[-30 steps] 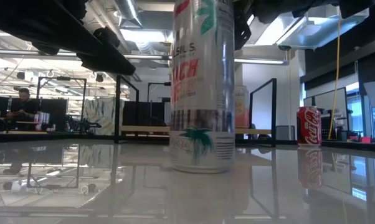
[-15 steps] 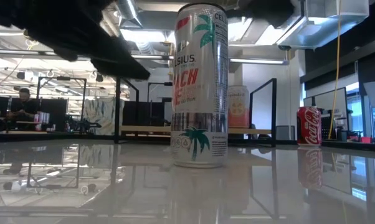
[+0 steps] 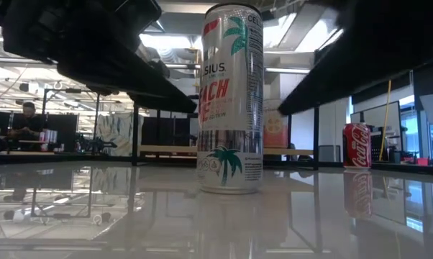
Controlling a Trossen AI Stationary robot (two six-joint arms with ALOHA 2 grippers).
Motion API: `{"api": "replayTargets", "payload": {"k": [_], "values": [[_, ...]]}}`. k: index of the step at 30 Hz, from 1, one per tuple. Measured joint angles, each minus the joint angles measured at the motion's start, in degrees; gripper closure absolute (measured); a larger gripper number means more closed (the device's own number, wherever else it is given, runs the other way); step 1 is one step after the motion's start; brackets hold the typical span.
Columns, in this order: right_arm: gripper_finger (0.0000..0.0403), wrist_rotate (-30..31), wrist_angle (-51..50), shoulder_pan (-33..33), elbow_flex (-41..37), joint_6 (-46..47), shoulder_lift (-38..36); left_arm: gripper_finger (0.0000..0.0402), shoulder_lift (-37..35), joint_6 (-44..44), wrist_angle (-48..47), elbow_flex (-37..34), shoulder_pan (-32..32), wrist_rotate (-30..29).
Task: Place canned beverage on shelf
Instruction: Adjust white soda on the center
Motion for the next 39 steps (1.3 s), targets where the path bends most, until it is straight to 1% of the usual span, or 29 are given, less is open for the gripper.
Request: {"api": "replayTargets", "payload": {"k": [3,5,9,14,22,25,28,31,33,35,37,39], "values": [[0.0081,0.10,3.58,-2.35,0.12,0.63,1.13,0.0096,0.00,0.88,0.36,-0.01,-0.11,1.23],[0.0081,-0.91,5.64,-3.58,0.12,0.18,1.54,0.0096,0.00,0.88,0.67,-0.01,-0.11,1.91],[0.0081,-1.48,6.69,-5.13,0.12,0.15,1.52,0.0096,0.00,0.88,1.35,-0.01,-0.11,2.19],[0.0081,-1.93,5.55,-5.88,0.12,-0.11,1.47,0.0096,0.00,0.85,2.12,-0.01,-0.04,2.60],[0.0081,-2.07,3.77,-7.61,0.12,-2.41,0.58,0.0096,0.00,0.29,2.63,-0.07,-1.32,5.92],[0.0081,-0.67,2.30,-8.40,0.13,-2.70,-0.37,0.0096,-0.04,0.31,2.95,-0.03,-2.21,5.92],[0.0081,-0.85,1.03,-9.23,0.14,-2.69,-0.98,0.0096,-0.02,0.00,2.57,-0.02,-2.51,4.95],[0.0081,-2.18,-3.39,-9.57,1.09,-2.67,-1.68,0.0096,-0.40,-3.67,-1.48,-0.01,-2.54,4.45],[0.0081,-3.03,-5.80,-9.57,2.30,-2.57,-2.05,0.0096,-1.58,-6.14,-6.56,-0.01,-2.65,3.17],[0.0081,-3.72,-7.85,-9.10,2.92,-2.56,-2.38,0.0096,-3.06,-8.80,-12.51,-0.01,-2.78,-0.65],[0.0081,-5.02,-6.95,-8.68,3.21,-2.60,-2.42,0.0096,-4.28,-10.45,-17.33,-0.03,-2.81,-7.17],[0.0081,-5.22,-5.73,-8.54,3.22,-2.82,-2.35,0.0096,-4.39,-10.76,-16.83,-0.05,-2.27,-13.65]]}}
